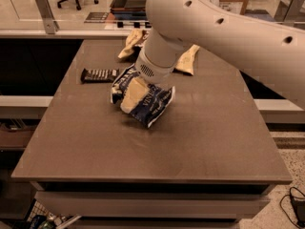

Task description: Pick blue chip bag

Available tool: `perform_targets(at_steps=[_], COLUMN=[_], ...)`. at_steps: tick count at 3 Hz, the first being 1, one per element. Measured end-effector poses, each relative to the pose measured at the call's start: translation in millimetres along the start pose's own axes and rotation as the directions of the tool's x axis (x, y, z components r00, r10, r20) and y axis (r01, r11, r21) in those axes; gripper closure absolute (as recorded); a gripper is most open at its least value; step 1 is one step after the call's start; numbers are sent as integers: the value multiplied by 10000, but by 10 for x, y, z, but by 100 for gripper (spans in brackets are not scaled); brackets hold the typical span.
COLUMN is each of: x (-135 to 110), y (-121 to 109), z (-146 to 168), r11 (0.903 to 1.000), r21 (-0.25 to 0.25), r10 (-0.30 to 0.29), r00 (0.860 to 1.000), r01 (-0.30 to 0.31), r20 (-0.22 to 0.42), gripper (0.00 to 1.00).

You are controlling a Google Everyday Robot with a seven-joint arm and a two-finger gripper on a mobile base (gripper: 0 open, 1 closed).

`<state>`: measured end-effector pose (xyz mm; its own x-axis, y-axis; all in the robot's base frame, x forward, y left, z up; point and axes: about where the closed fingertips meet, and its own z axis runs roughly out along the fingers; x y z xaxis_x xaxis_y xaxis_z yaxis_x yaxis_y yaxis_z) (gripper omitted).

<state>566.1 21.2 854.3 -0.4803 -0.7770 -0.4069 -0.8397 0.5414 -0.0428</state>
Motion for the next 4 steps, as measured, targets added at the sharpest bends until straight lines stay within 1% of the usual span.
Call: perform_targets(at_steps=[1,3,4], x=[-2,-8,-10], y=[10,29,38], z=[5,11,14], r11=[10000,10000,10000], r21=[-7,-19,-25], r10=[-17,-58,-77], r00=[10000,10000,10000], r01=[17,58,77], r20=[-7,-23,-31], gripper=[41,87,100])
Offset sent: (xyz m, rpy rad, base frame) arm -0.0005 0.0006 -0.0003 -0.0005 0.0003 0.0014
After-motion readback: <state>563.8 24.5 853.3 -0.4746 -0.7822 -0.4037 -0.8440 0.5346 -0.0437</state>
